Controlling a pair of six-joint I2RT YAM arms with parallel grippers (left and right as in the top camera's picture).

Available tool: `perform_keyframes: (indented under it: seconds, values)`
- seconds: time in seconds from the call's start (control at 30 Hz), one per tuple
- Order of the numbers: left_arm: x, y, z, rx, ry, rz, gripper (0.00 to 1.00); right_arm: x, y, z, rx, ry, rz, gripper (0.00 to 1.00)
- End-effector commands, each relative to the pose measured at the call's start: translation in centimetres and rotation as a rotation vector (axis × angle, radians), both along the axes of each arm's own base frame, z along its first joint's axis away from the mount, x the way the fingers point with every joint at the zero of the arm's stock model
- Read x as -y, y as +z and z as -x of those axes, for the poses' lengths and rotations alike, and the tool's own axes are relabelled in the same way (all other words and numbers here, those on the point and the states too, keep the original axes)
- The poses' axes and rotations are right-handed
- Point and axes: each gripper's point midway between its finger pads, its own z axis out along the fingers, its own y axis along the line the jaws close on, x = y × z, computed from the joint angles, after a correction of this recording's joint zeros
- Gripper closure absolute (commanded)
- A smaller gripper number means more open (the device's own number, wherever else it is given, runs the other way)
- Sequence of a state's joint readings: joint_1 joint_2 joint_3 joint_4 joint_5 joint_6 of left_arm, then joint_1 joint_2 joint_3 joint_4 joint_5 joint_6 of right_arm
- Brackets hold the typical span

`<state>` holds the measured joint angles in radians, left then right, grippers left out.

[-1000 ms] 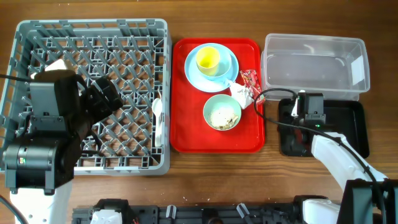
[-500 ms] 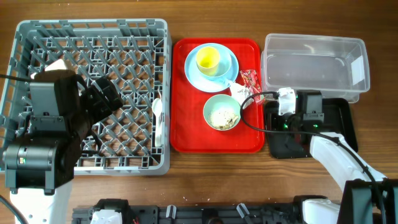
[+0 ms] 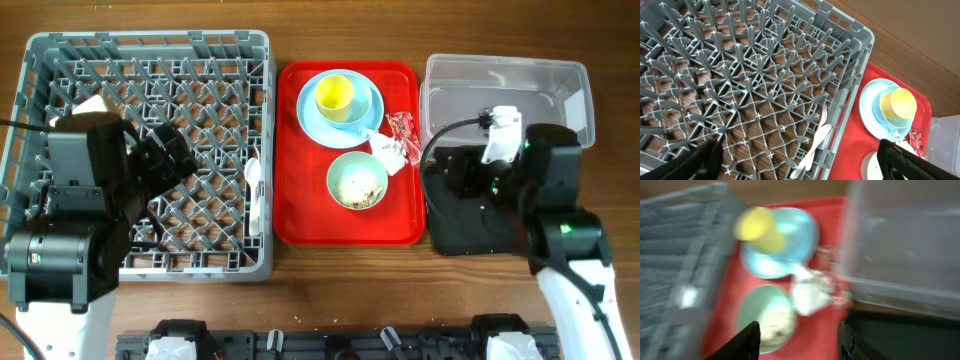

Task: Sort waste into correct bins and load items into the dishwasher rack
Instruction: 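Grasp the rim of the green rice bowl with the right gripper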

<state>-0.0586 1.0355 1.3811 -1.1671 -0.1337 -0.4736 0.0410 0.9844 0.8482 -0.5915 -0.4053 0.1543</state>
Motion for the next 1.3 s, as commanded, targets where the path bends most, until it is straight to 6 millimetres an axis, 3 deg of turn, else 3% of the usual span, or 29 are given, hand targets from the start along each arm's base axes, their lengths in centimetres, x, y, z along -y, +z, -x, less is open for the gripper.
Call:
perform_keyframes:
  seconds: [0.0,0.03,0.07,0.13,0.17,0.2,0.3,0.4,0.43,0.5,0.63,0.87,0.93,1.0,1.1,1.17,1.27]
  values:
    - [-0.3,0.3,0.1,0.012,0.012,-0.008,0.0,-5.5,-1.6,1.3,-0.075,0.165,-0.021,0.37]
    - [-0.3,0.3,0.1,0.012,0.012,-0.007,0.0,-6.7,-3.0,1.2,-0.11,0.157,0.028,0.23]
    - [-0.3,0.3,0.1,0.012,0.012,-0.007,0.0,-8.1,-4.6,0.8,-0.133,0.133,0.089,0.2]
    - [-0.3,0.3,0.1,0.012,0.012,-0.008,0.0,-12.9,-7.1,1.0,-0.128,0.187,0.159,0.17]
    - [-0.3,0.3,0.1,0.012,0.012,-0.008,0.0,-14.5,-7.9,1.2,-0.123,0.203,0.168,0.01]
    - [-0.3,0.3,0.1,0.012,0.012,-0.008,0.0,-16.1,-9.5,0.8,-0.089,0.166,0.235,0.0]
    - [-0.3,0.3,0.1,0.012,0.012,-0.008,0.0,-17.0,-11.1,0.6,-0.051,0.137,0.322,0.0]
    - [-0.3,0.3,0.1,0.012,0.012,-0.008,0.0,-18.3,-11.5,0.2,-0.03,0.145,0.299,0.0]
    - [-0.3,0.3,0.1,0.012,0.012,-0.007,0.0,-18.2,-12.0,0.3,-0.046,0.144,0.301,0.03]
    - [-0.3,0.3,0.1,0.012,0.012,-0.008,0.0,-17.8,-13.1,0.5,-0.077,0.133,0.325,0.34]
    - [-0.3,0.3,0.1,0.012,0.012,-0.008,0.0,-17.2,-16.0,0.5,-0.12,0.125,0.388,0.6]
    - [-0.3,0.3,0.1,0.012,0.012,-0.008,0.0,-16.8,-18.8,1.2,-0.186,0.141,0.439,0.66]
    - [-0.3,0.3,0.1,0.012,0.012,-0.007,0.0,-16.5,-18.9,1.6,-0.2,0.154,0.454,0.77]
    - [-0.3,0.3,0.1,0.012,0.012,-0.008,0.0,-16.8,-17.9,1.4,-0.165,0.187,0.462,0.9]
    - [-0.3,0.3,0.1,0.012,0.012,-0.008,0.0,-17.2,-14.5,1.0,-0.1,0.177,0.401,0.96]
    - [-0.3,0.3,0.1,0.012,0.012,-0.007,0.0,-16.7,-13.0,1.5,-0.094,0.174,0.392,0.96]
    - [-0.3,0.3,0.1,0.012,0.012,-0.007,0.0,-16.6,-12.9,1.5,-0.094,0.174,0.392,0.96]
